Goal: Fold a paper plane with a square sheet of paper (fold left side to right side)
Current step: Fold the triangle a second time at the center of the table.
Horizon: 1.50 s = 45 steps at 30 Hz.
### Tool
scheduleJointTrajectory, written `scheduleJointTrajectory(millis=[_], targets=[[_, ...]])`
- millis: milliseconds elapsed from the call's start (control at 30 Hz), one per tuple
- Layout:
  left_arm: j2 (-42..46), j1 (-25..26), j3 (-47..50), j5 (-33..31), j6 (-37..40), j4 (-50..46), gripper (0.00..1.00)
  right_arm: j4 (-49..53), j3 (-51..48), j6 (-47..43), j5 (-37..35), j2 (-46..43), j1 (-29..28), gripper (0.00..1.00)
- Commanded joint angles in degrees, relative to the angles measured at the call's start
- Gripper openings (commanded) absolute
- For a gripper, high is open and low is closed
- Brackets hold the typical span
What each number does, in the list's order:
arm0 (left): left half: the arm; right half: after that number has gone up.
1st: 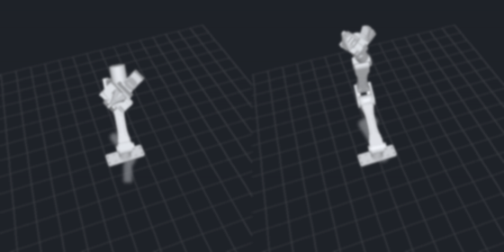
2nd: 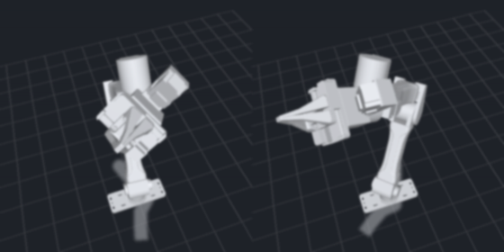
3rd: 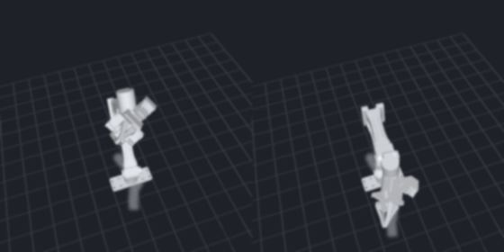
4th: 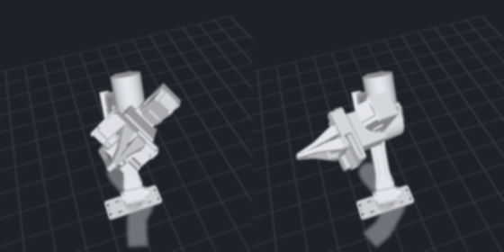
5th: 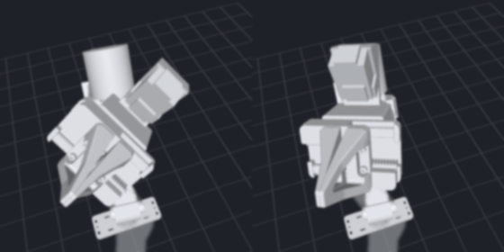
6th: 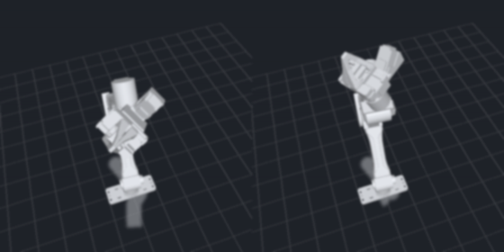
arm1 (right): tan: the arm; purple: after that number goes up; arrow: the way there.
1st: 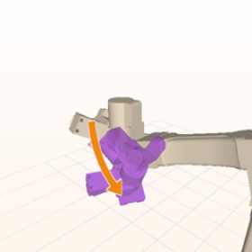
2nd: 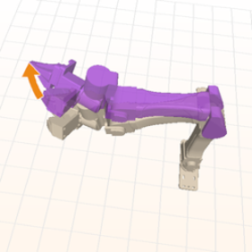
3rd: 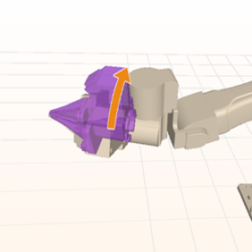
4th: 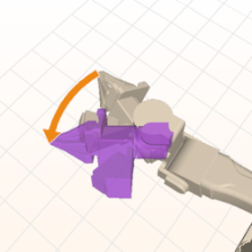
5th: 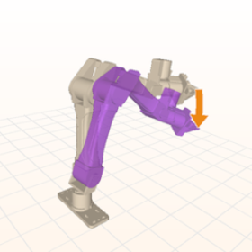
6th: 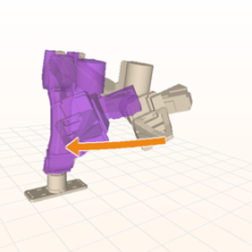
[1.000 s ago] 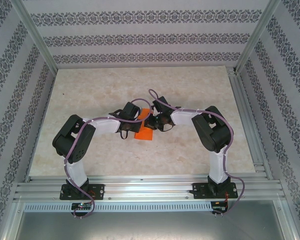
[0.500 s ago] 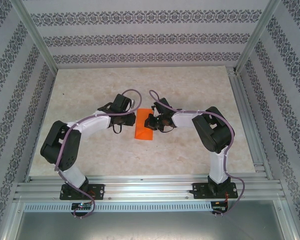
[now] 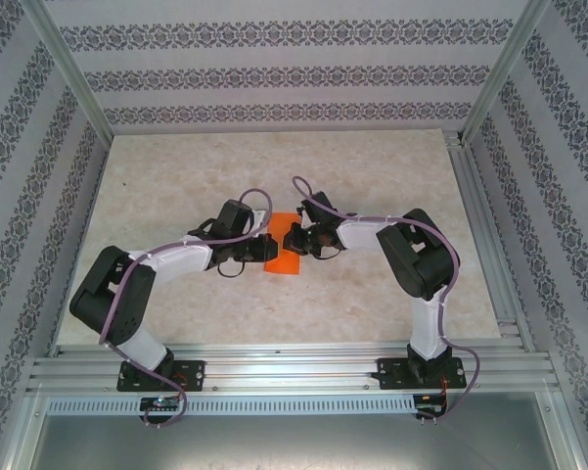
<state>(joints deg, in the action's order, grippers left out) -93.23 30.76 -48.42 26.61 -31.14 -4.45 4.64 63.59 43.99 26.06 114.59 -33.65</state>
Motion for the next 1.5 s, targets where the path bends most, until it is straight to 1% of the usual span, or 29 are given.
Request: scheduleJointTrajectory(millis=[0,100,333,533,700,933,1100,1233,1367,1467], targets=[[-2.08,1.13,-0.52,2.98,-3.71,7.47,0.08,4.78,-1.85,-0.60,-3.22,2.94,-0.43,0.04],[-4.41,1.80,-2.13,2.54,-3.76,7.39,0.08,4.86,-1.80,-0.57,-3.14,3.09,-0.45,0.04],[-9.71,2.37,-4.31,-0.91,-1.36,2.46,0.07,5.46,-1.46,-0.85,-3.23,3.10,-0.38,0.04],[-10.38,2.38,-3.22,-4.90,-0.45,0.43,0.07,5.91,-1.40,-1.20,-3.50,3.19,-0.41,0.04],[-10.36,2.38,-2.60,-6.40,-0.02,-0.47,0.06,6.00,-1.35,-1.26,-3.56,3.17,-0.35,0.04],[-10.83,2.33,-0.94,-6.39,-0.37,0.68,0.07,6.22,-1.44,-1.45,-3.67,3.07,-0.19,0.04],[-11.13,2.37,1.76,-5.92,-1.53,3.18,0.06,5.17,-1.03,-1.97,-2.84,1.84,0.24,0.04],[-12.09,2.63,3.97,-5.10,-3.29,6.16,0.06,3.98,0.09,-2.40,-1.39,-1.82,1.17,0.05],[-13.32,3.64,6.07,-5.19,-4.90,8.86,0.06,5.39,1.01,-2.94,-1.35,-6.34,1.83,0.06],[-13.87,4.21,6.63,-5.54,-5.49,9.54,0.06,6.30,0.42,-2.58,-1.32,-7.69,1.25,0.05]])
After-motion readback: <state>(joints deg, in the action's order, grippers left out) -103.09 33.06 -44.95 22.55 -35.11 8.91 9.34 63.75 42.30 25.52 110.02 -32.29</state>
